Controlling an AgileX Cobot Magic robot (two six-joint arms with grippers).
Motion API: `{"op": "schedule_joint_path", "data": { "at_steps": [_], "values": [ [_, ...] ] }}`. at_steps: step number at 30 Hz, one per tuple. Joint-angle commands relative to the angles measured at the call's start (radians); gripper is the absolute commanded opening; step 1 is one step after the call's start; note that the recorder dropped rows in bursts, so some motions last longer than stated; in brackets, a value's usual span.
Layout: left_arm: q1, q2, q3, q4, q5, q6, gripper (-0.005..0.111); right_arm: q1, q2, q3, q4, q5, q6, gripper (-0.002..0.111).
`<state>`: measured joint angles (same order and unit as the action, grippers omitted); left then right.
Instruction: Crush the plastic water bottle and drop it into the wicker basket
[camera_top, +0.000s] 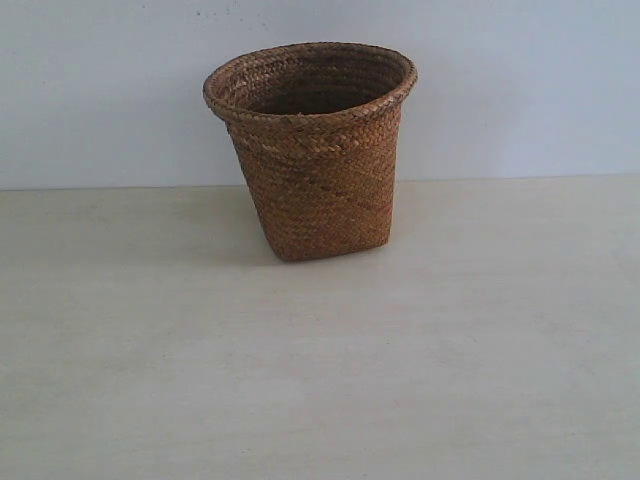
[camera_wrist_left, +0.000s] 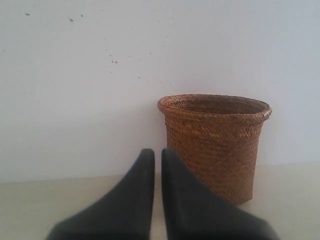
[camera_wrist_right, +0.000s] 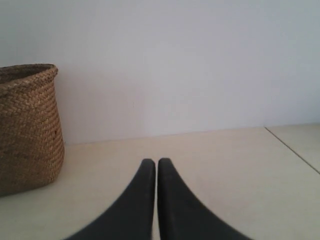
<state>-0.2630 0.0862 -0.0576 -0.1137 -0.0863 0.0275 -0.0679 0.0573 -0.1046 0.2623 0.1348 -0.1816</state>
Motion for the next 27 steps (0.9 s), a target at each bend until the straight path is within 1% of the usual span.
{"op": "schedule_joint_path", "data": {
  "at_steps": [1,11,14,16,19,22,25,27],
  "values": [
    [0.002,-0.004,0.003,-0.01,-0.018,-0.013,0.004,-0.002,-0.005,0.008,0.007,0.018,0.005,0.0],
    [0.002,-0.004,0.003,-0.01,-0.017,-0.013,0.004,-0.002,-0.005,0.008,0.007,0.018,0.005,0.0],
    [0.002,-0.004,0.004,-0.001,-0.014,0.034,0.004,-0.002,-0.005,0.008,0.007,0.018,0.005,0.0],
    [0.002,-0.004,0.005,0.006,0.031,0.034,0.004,-0.002,-0.005,0.008,0.007,0.018,0.005,0.0],
    [0.002,-0.053,0.005,0.086,0.167,0.032,0.004,-0.002,-0.005,0.008,0.007,0.018,0.005,0.0],
    [0.028,-0.086,0.005,0.084,0.267,0.028,0.004,-0.002,-0.005,0.008,0.007,0.018,0.005,0.0],
    [0.075,-0.086,0.005,0.086,0.3,0.016,0.004,-0.002,-0.005,0.008,0.007,0.018,0.005,0.0],
    [0.1,-0.086,0.015,0.087,0.295,0.014,0.004,-0.002,-0.005,0.008,0.007,0.018,0.005,0.0]
  ]
}}
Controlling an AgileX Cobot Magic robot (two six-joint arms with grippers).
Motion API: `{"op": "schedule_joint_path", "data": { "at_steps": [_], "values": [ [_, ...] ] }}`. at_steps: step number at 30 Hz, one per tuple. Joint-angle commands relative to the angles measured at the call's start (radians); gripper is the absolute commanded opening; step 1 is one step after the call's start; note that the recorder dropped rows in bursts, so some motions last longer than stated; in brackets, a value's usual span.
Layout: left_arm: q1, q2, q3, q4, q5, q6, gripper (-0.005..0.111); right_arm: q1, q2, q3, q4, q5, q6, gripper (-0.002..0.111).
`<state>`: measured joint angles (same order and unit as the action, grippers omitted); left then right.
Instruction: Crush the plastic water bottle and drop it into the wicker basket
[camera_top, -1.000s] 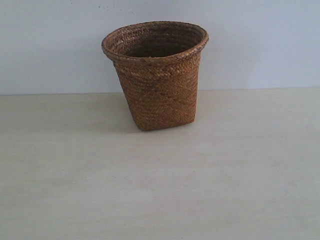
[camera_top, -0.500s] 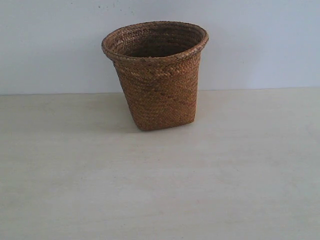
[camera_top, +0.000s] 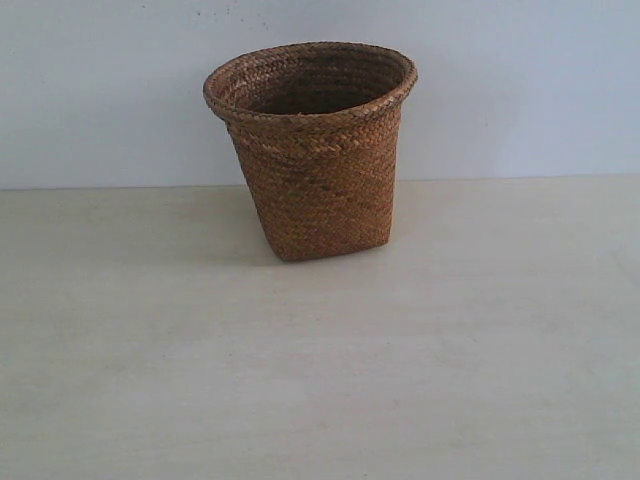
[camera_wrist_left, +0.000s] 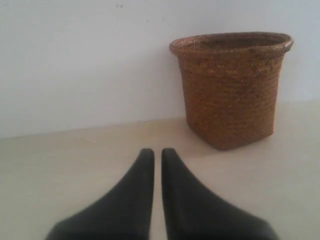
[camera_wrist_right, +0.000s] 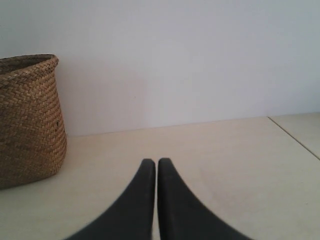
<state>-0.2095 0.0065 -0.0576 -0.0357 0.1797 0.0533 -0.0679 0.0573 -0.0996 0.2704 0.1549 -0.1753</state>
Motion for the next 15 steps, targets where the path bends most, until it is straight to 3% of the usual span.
{"op": "schedule_joint_path", "data": {
  "at_steps": [1,6,15],
  "values": [
    [0.059,-0.006,0.024,0.009,0.023,-0.012,0.004,-0.002,-0.005,0.003,-0.001,-0.002,-0.002,0.0],
    [0.098,-0.006,0.058,0.002,-0.015,-0.017,0.004,-0.002,-0.005,0.003,-0.001,-0.002,-0.002,0.0],
    [0.119,-0.006,0.058,-0.001,0.099,-0.053,0.004,-0.002,-0.005,0.003,-0.001,-0.002,-0.002,0.0]
  ]
}}
